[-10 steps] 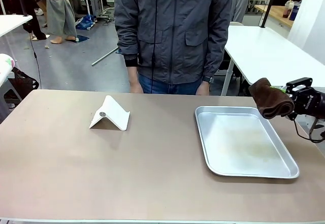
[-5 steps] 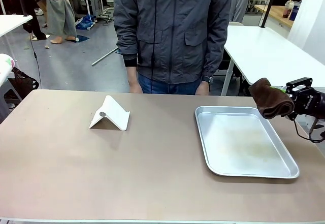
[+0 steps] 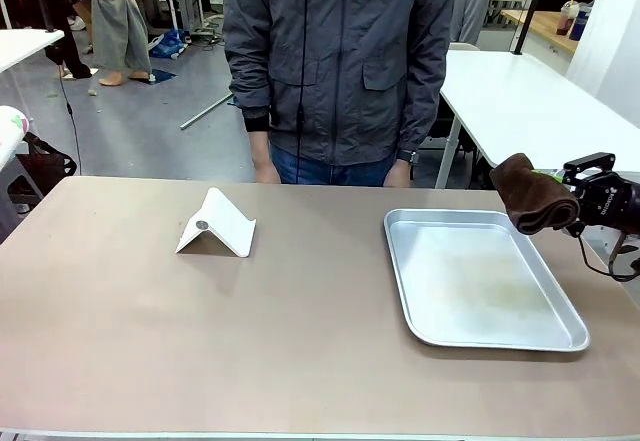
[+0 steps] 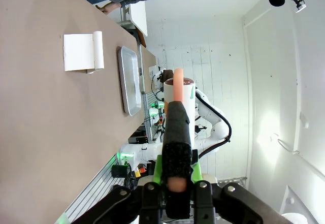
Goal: Clean the surface of the table.
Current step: Return the Lint Roller and towel to their original positions.
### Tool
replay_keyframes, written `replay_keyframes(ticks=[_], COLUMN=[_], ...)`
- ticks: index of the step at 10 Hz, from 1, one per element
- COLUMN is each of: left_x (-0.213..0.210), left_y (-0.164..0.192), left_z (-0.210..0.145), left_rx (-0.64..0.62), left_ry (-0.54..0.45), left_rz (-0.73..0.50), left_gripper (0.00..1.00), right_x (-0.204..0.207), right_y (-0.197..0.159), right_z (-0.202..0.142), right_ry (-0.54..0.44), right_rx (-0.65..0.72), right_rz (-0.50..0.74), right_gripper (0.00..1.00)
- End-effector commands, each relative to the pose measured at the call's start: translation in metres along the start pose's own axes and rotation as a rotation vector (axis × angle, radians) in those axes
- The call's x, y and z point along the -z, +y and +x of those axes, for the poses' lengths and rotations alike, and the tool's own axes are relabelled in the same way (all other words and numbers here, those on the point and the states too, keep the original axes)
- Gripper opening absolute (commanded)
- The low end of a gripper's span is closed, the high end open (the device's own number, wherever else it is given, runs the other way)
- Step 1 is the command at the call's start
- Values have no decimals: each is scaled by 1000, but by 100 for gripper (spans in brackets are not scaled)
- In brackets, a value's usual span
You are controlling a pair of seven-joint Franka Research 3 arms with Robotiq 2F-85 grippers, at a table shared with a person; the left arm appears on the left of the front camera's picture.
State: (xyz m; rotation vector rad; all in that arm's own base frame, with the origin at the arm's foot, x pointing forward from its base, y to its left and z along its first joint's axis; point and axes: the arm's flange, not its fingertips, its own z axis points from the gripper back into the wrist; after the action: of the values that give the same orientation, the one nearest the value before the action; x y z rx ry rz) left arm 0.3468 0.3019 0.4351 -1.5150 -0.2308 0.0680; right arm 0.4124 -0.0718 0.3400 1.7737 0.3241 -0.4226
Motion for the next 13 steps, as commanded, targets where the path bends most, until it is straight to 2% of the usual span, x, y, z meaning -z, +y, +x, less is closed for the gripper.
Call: replay_keyframes(ticks=[1,10,11,13], left_x=[-2,-2,0,47], left_y=[-4,-4,0,-32], left_z=[-2,-2,0,22], left_rx=[-3,-3,0,2], left_ry=[0,0,0,46], left_rz=[-7,-7,0,132], left_gripper=[22,22,22,22], right_x=[2,0,20,72], right_y=[1,0,5,24], right_z=[-2,0,2,18], right_ry=[1,0,11,-5], right_rx=[-13,0,-8,-26], right_rz=[0,0,-51,-179], right_gripper=[14,14,14,14])
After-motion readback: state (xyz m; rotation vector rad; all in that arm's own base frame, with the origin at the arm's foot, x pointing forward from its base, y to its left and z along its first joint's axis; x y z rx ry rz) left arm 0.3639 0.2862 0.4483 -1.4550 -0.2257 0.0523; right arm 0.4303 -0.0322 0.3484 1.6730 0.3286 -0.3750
